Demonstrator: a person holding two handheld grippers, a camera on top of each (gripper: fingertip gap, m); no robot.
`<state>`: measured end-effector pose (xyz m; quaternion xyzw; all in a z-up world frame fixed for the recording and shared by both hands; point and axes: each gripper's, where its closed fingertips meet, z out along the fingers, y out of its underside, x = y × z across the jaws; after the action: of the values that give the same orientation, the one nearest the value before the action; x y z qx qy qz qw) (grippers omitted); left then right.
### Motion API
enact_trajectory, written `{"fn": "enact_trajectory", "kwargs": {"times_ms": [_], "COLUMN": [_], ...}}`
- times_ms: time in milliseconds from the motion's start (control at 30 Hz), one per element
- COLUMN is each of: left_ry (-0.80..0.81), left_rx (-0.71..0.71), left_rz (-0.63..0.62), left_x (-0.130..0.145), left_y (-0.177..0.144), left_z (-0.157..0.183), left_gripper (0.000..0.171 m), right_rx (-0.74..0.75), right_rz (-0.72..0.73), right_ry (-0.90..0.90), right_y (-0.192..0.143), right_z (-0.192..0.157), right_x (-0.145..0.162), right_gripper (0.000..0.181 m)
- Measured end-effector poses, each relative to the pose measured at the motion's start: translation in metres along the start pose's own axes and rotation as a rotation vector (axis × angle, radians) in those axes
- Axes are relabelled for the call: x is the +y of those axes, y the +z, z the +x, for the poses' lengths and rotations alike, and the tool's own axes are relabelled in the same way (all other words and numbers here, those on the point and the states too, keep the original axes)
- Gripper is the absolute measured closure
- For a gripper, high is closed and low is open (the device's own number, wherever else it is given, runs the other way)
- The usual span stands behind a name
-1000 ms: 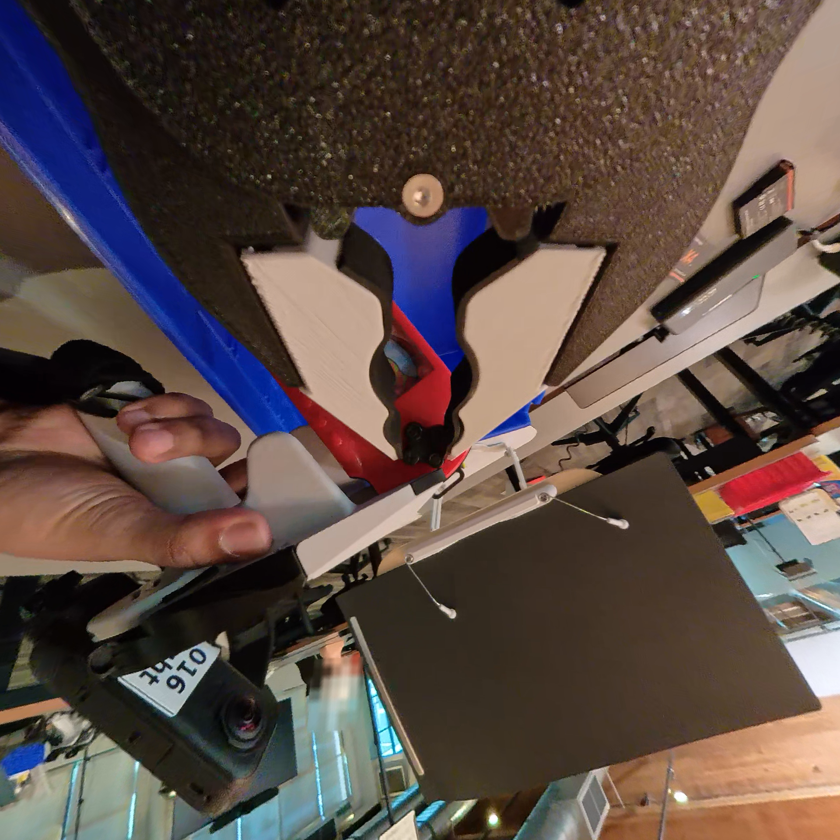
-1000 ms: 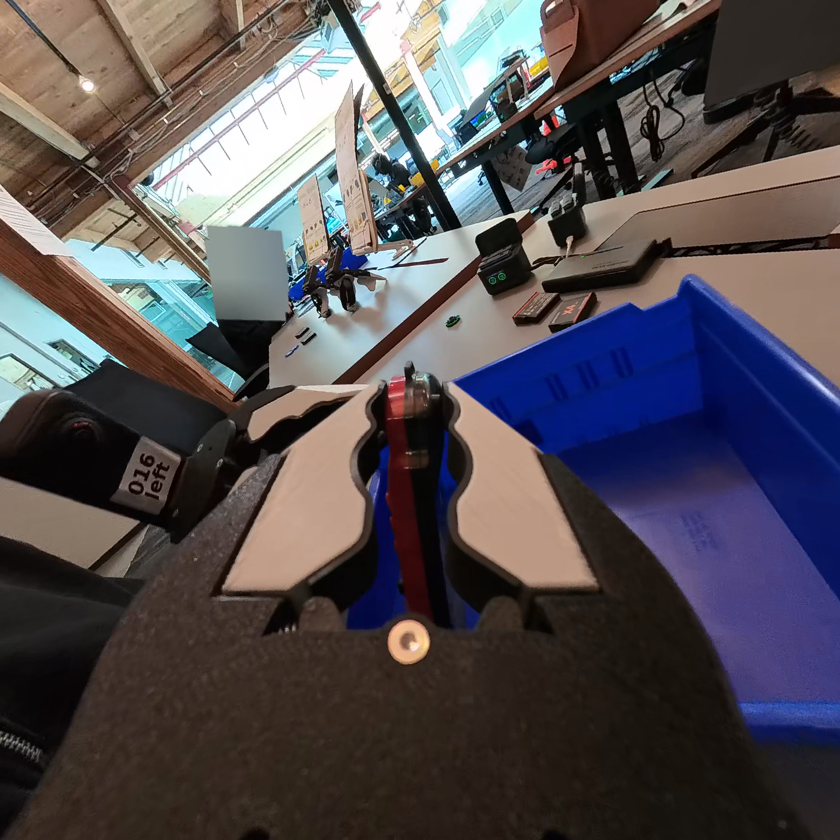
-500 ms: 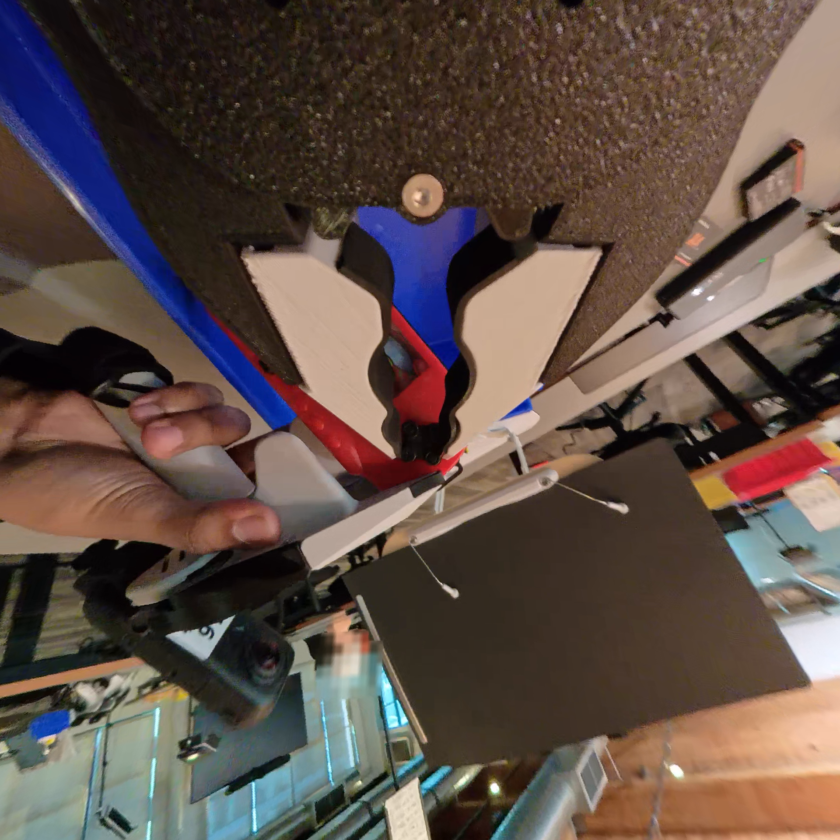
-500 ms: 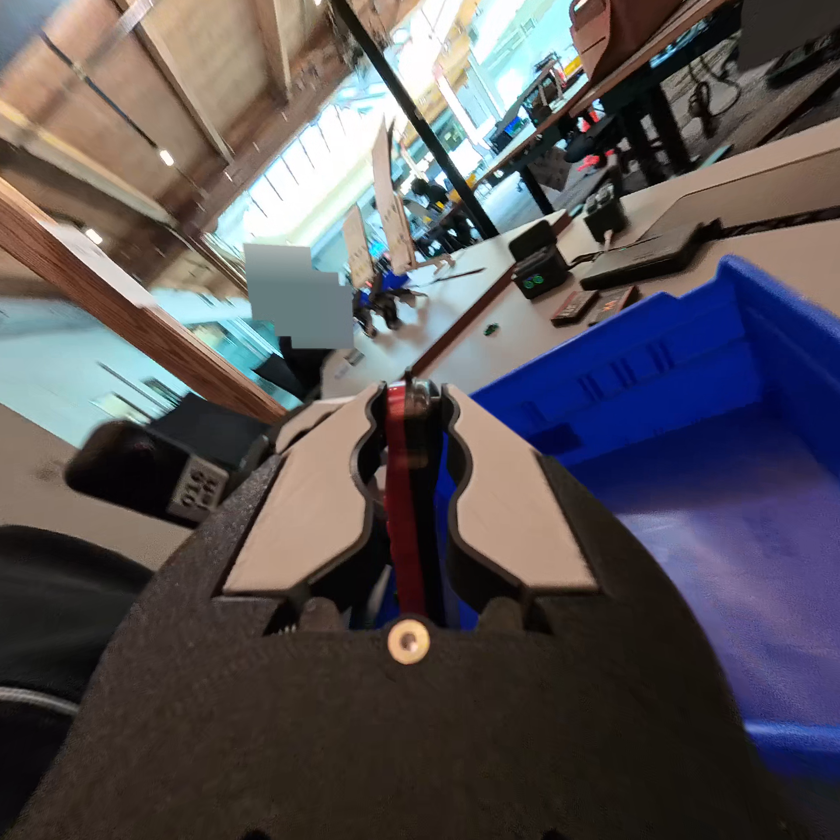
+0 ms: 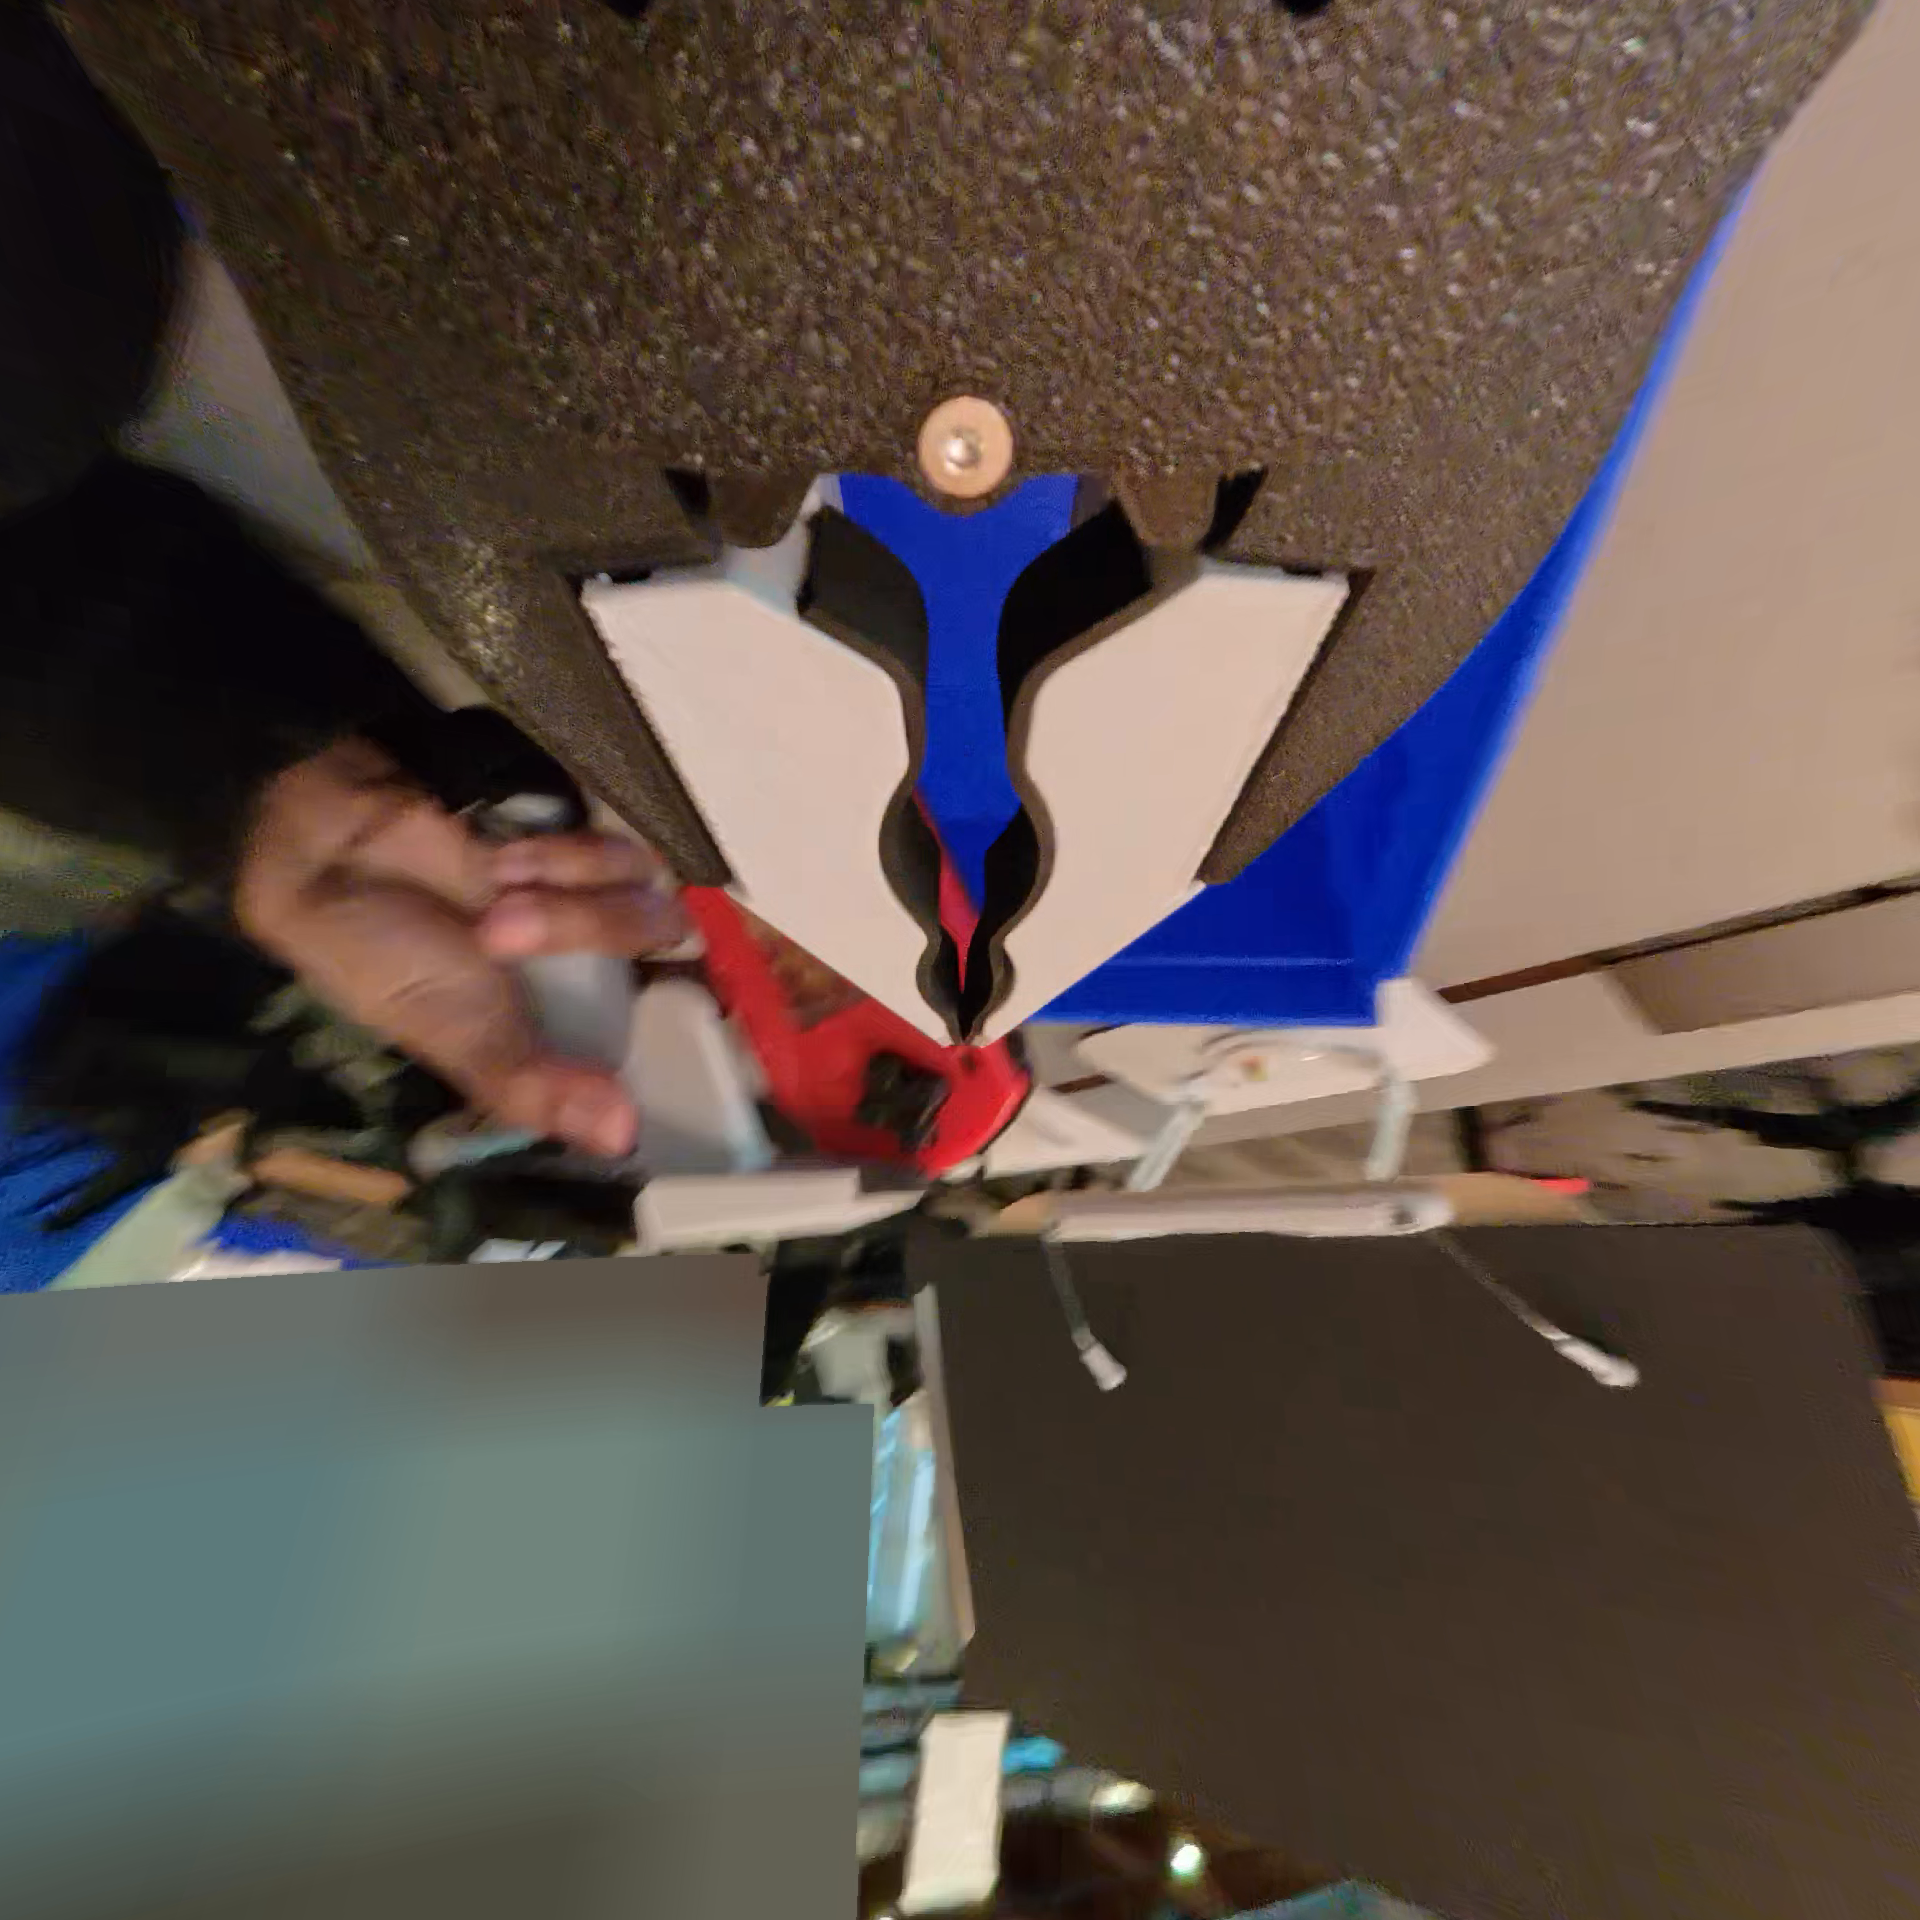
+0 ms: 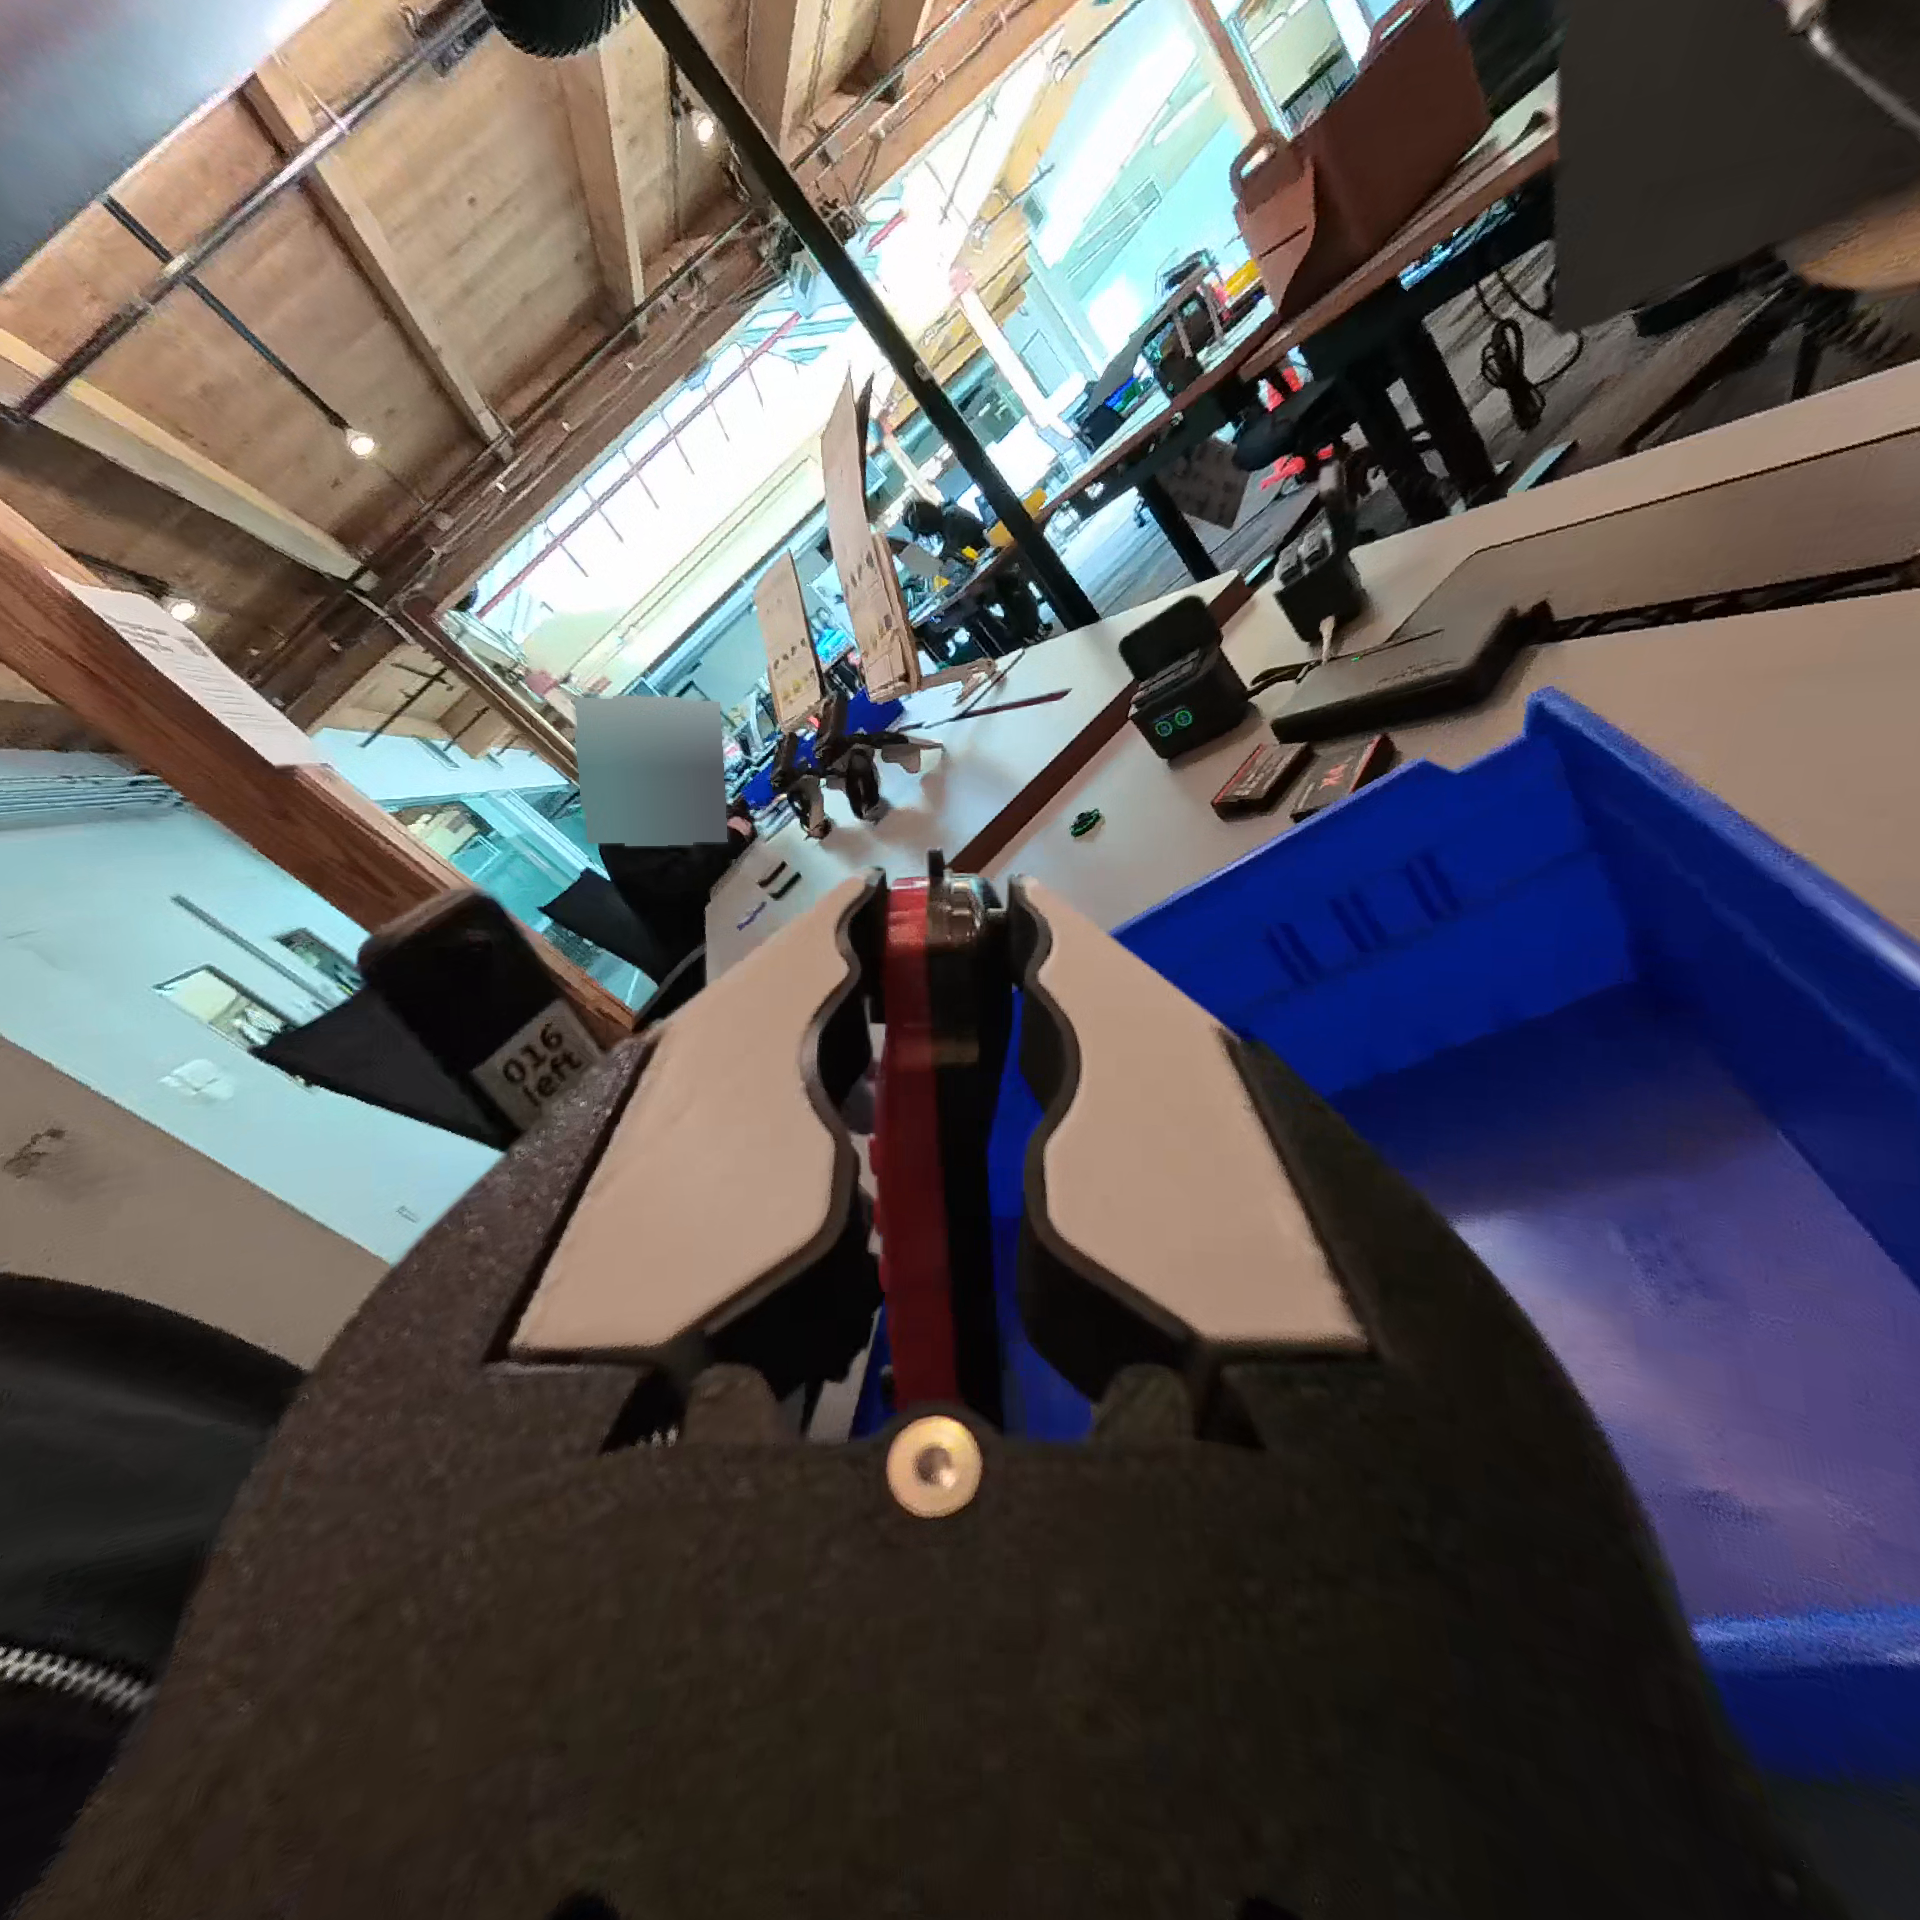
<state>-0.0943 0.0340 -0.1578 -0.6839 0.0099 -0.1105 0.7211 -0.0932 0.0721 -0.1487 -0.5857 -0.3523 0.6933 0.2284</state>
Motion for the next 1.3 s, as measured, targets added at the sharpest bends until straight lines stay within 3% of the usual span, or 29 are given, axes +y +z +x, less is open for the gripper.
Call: {"fn": "enact_trajectory", "kwargs": {"times_ms": [67, 133, 167, 233, 333, 467, 567, 933, 1300], "left_ry": [0.132, 0.164, 0.174, 0.218, 0.28, 0.281, 0.303, 0.458, 0.476], "left_rx": [-0.091, -0.076, -0.069, -0.084, -0.123, -0.161, -0.167, -0.124, -0.16], "left_rz": [0.021, 0.062, 0.07, 0.012, -0.086, -0.078, -0.068, -0.177, -0.16], "left_x": [-0.002, -0.013, -0.015, -0.007, 0.012, 0.012, 0.009, 0.022, 0.023], "left_y": [-0.004, -0.005, -0.003, 0.004, 0.014, 0.014, 0.011, 0.012, 0.008], "left_z": [-0.007, 0.003, 0.007, 0.01, 0.007, 0.003, 0.0, 0.006, 0.002], "left_gripper": [0.171, 0.168, 0.149, 0.129, 0.126, 0.129, 0.146, 0.147, 0.159], "right_rx": [0.017, 0.063, 0.081, 0.102, 0.112, 0.145, 0.139, 0.142, 0.113], "right_rz": [-0.006, -0.021, -0.031, -0.037, -0.042, -0.067, -0.093, -0.179, -0.181], "right_ry": [-0.022, -0.069, -0.09, -0.127, -0.159, -0.207, -0.212, -0.226, -0.197], "right_y": [-0.001, 0.0, 0.001, 0.003, 0.006, 0.006, 0.006, 0.007, 0.012], "right_z": [0.004, 0.008, 0.009, 0.008, 0.002, 0.002, 0.001, 0.006, 0.005], "right_x": [-0.002, 0.001, 0.003, 0.006, 0.008, 0.013, 0.017, 0.026, 0.03], "right_gripper": [0.16, 0.159, 0.159, 0.159, 0.159, 0.158, 0.158, 0.158, 0.158]}}
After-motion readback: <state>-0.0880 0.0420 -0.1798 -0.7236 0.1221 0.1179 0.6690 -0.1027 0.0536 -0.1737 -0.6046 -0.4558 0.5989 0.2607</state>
